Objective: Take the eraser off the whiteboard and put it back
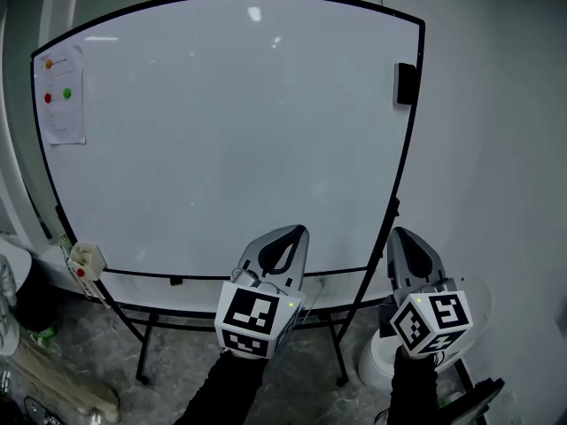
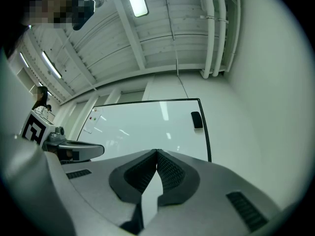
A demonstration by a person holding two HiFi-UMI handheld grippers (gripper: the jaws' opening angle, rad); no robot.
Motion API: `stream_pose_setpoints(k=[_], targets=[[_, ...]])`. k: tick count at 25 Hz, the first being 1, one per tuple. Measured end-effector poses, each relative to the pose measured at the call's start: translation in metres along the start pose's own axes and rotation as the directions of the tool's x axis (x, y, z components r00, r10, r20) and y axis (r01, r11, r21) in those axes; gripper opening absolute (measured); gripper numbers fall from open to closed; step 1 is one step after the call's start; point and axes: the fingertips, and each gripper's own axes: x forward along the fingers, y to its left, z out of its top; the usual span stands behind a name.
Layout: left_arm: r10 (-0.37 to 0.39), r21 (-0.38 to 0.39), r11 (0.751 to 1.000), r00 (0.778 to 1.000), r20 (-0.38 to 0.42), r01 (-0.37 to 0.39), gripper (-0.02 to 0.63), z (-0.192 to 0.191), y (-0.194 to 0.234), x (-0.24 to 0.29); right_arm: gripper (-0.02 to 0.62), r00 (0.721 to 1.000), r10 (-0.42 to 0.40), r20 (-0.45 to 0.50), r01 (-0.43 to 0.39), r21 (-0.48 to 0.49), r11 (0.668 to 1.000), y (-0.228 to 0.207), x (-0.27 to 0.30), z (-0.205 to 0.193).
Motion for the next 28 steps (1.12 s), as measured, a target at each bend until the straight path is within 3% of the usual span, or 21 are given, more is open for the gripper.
stream_pose_setpoints(k=[13,28], targets=[[-0.023,0.000,1.000,1.000,-0.010,0.023,0.005,-0.027,0.014,0.069,0.009,1.000,-0.022,0.016,0.022,-0.001,1.000,-0.043,0.054,-0.016],[0.065,0.037,0.997,0.998,0.015,-0.065,0.005,-0.038,0.033,0.189,0.009,0.996,0.055,0.073,-0.054,-0.010,0.998,-0.137,0.157,-0.029]])
